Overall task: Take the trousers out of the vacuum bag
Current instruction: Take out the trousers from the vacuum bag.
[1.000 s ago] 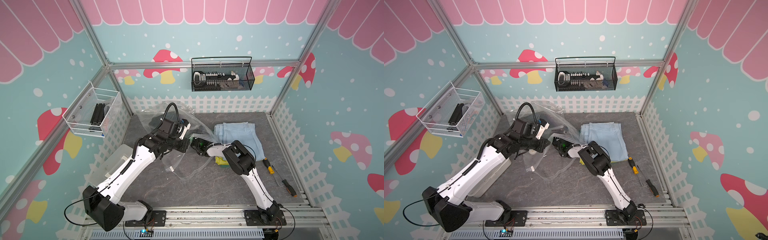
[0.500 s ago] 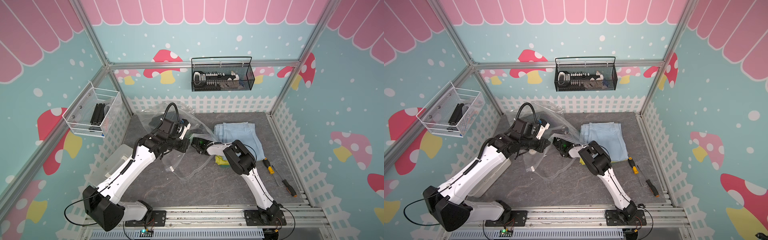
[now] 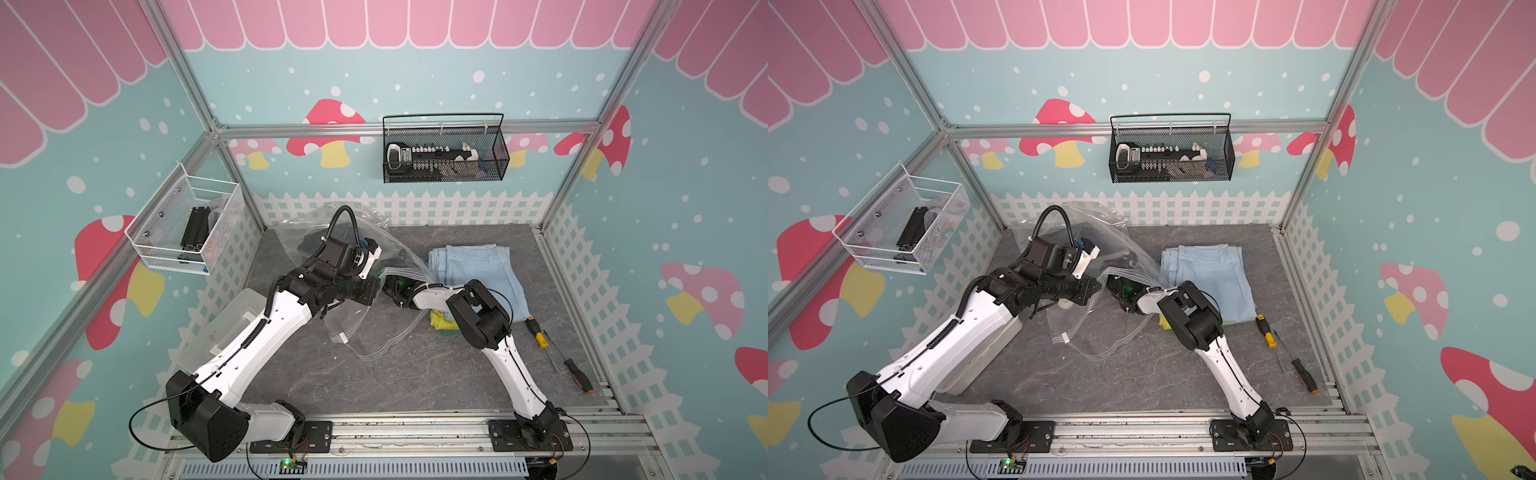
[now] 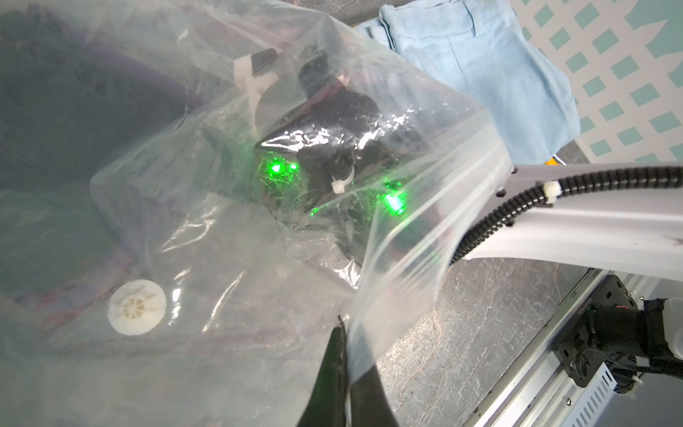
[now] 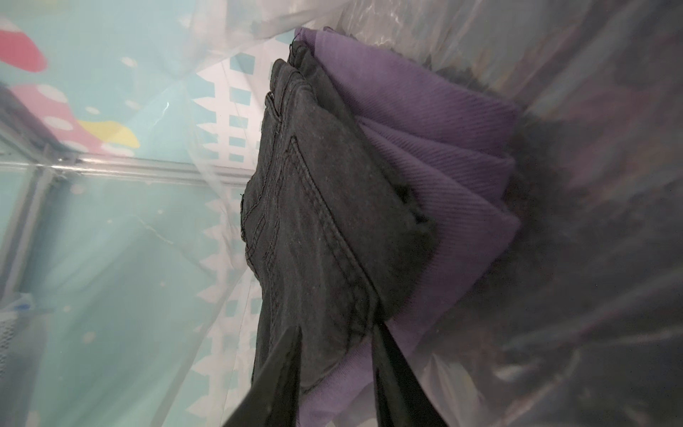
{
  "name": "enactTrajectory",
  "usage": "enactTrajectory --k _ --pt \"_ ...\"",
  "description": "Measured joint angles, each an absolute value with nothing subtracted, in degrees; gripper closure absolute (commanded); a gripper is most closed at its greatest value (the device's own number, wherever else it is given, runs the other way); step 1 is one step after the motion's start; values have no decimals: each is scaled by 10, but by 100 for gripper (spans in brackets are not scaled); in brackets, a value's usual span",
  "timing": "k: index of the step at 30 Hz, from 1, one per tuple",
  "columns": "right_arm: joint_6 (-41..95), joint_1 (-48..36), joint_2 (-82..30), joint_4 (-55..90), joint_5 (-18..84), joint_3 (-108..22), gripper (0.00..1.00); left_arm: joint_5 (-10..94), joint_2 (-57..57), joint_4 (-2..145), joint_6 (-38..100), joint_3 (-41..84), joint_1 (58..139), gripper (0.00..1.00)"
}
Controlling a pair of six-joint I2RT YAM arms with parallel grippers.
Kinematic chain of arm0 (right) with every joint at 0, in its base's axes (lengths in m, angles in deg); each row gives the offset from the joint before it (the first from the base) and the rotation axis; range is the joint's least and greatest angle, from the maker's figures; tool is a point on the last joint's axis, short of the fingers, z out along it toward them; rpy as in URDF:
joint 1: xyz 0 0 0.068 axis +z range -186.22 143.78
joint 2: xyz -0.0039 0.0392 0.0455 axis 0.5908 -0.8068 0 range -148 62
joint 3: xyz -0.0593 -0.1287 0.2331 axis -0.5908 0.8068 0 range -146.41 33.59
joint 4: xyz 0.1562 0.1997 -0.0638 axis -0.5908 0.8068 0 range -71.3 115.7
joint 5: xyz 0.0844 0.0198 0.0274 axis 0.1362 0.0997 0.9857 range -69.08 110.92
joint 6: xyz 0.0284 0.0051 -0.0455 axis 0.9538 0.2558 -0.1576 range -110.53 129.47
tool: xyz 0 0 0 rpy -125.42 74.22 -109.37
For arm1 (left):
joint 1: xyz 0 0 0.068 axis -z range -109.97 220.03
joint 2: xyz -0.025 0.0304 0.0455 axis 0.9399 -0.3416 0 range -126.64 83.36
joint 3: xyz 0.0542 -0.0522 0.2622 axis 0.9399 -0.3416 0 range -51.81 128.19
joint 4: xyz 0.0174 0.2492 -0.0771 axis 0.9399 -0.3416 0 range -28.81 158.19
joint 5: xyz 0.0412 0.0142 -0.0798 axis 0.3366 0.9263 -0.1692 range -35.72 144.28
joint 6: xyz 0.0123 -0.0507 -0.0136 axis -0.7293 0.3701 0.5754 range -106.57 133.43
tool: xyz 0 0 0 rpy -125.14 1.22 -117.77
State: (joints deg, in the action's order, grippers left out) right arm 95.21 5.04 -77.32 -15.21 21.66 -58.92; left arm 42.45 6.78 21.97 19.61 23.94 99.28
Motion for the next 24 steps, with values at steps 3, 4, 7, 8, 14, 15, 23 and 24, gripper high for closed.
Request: enactTrajectory --k 3,4,7,8,14,15,23,24 --pt "952 48 -773 -139 217 -602 66 424 68 220 196 239 993 100" --pt "952 47 -773 -135 217 -606 65 424 68 220 196 239 993 100" --pt "952 46 -773 -126 217 -612 59 424 68 220 196 239 993 100" --pt "953 45 -774 -123 216 -612 57 424 68 220 196 239 993 100" --pt "955 44 -776 -90 213 -620 52 422 66 220 196 239 993 100" --pt "955 43 -777 -84 212 -622 53 422 66 220 196 239 993 100" --pt "950 37 -790 -26 203 -666 69 421 65 220 196 239 993 100" --pt "949 36 -793 -22 203 -672 72 421 65 220 196 239 993 100"
